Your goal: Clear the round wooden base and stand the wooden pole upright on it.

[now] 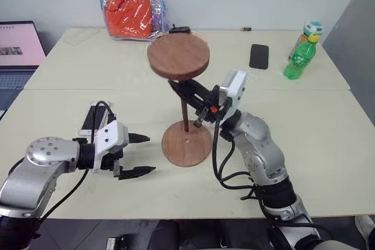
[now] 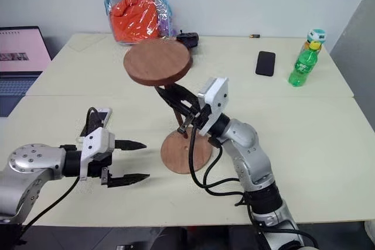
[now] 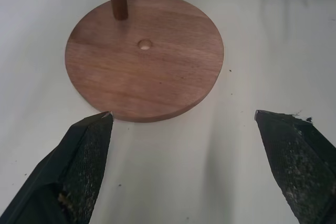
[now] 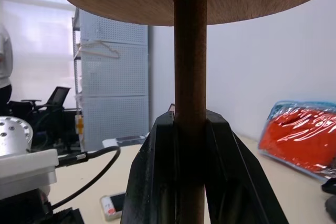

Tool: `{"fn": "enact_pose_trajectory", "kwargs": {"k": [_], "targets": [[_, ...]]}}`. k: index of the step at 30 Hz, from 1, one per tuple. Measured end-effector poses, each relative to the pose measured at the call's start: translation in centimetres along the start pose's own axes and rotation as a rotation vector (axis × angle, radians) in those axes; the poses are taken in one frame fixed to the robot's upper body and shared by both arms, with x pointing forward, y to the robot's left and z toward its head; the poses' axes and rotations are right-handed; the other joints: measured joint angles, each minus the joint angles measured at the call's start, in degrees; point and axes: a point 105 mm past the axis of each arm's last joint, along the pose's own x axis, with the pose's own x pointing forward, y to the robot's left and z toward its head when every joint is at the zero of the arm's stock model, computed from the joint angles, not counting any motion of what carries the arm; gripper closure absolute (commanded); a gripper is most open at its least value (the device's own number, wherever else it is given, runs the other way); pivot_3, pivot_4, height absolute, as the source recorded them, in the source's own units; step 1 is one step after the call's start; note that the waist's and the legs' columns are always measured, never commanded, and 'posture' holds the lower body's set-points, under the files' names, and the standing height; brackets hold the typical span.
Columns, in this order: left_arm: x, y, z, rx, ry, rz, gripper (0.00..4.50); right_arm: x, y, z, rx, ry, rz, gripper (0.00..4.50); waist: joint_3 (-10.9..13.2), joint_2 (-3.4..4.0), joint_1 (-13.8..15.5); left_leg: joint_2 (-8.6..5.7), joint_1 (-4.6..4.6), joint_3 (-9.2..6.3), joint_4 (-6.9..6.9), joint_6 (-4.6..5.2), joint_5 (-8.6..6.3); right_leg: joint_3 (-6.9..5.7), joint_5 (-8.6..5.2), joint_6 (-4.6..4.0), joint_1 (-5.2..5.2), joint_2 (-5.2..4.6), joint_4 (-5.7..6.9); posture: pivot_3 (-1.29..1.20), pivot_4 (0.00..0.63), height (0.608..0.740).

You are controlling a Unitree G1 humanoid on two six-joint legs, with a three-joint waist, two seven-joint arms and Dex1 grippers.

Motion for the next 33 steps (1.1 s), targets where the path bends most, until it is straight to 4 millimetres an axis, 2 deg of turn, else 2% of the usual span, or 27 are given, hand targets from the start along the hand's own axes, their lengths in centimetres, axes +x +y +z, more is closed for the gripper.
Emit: {"fn": "enact_pose_trajectory", "kwargs": {"k": [12,33], "targets": [[0.2,0.5,0.8,0.037,-0.008,0.011,0.00,-0.8,0.6,-1.0,0.013,0.024,0.028,4.27,0.00,0.00,0.03,-0.02,0.01,-0.01,0.00,0.00,0.00,-0.01,0.00,0.00,0.02,0.00,0.00,0.00,0.150,0.740],[0.4,0.2,0.5,0.032,-0.004,0.004,0.00,-0.9,1.5,-1.4,-0.005,0.032,0.054,4.27,-0.01,-0.02,0.03,-0.01,0.07,-0.01,0.01,0.00,0.00,-0.01,0.00,0.00,0.07,0.01,0.01,0.00,0.150,0.740]]}}
